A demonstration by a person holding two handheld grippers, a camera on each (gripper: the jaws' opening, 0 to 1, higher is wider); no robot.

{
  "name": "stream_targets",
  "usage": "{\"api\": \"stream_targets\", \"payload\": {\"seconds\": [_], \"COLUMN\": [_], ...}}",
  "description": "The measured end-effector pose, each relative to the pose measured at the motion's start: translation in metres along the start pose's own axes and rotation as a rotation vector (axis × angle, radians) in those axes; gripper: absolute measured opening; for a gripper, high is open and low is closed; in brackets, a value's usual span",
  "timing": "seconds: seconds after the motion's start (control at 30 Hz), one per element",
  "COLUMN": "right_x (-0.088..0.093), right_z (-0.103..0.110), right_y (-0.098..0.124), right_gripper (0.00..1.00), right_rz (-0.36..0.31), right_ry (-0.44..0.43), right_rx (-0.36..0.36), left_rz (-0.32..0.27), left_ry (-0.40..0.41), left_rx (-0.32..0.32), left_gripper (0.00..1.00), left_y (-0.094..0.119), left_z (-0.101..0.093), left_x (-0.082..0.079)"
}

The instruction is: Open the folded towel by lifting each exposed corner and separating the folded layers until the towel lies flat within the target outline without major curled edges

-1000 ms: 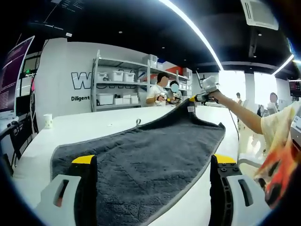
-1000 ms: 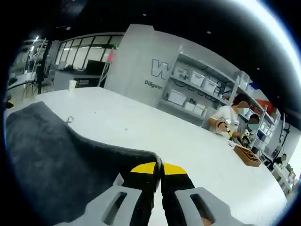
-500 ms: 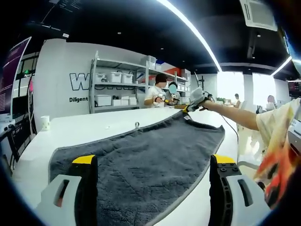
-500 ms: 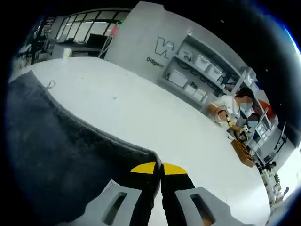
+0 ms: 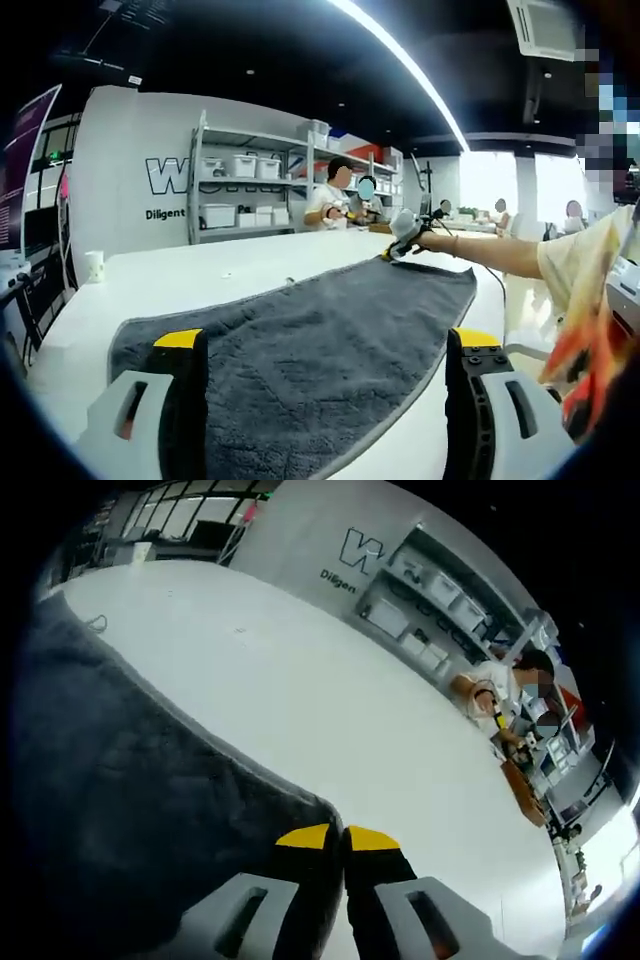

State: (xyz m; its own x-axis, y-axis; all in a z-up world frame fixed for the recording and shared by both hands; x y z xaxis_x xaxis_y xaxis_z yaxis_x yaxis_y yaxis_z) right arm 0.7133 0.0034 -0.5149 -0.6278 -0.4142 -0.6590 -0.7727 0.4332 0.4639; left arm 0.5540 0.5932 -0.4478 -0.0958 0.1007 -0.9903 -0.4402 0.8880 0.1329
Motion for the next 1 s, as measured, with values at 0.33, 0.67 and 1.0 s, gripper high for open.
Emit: {"api": "stream_targets", "payload": {"seconds": [0.33,0.67,1.0], "right_x": [-0.001,-0.006,0.003], "right_z": [-0.010,-0.032,-0.025], "right_y": [0.006,0.039,0.083], "right_gripper": [0.20,0.61,0.99], "right_rz": [0.004,-0.057,-0.113], "right_ry": [-0.017,-0.132,-0.202], "right_rx": [0.044,0.020,-0.104], "left_rz": [-0.031,-0.027,-0.005], "left_ry": [-0.013,0.004,0.044], "left_rx": [0.011,0.001,-0.044], "left_gripper": [0.98,0.98,0.96], "left_y": [-0.009,-0.019,-0.023], "left_z": [0.000,0.011,0.036], "left_x": [-0.011,-0.014,-0.009]}}
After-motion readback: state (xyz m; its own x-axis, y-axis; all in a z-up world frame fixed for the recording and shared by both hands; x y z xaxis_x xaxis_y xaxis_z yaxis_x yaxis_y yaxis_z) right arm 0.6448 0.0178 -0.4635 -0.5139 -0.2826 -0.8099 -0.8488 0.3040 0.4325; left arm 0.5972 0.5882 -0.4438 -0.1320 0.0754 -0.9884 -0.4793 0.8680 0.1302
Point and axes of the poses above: the point that each gripper's makers call its tool centre point, and the gripper's own axes: y roughly backward along the fingers, z roughly to its left, x roughly out of its underside, the point moved 6 cm from there along y, roughly backward along the fingers, and after that the axes turned 10 degrees about x, right-handed, at the moved point
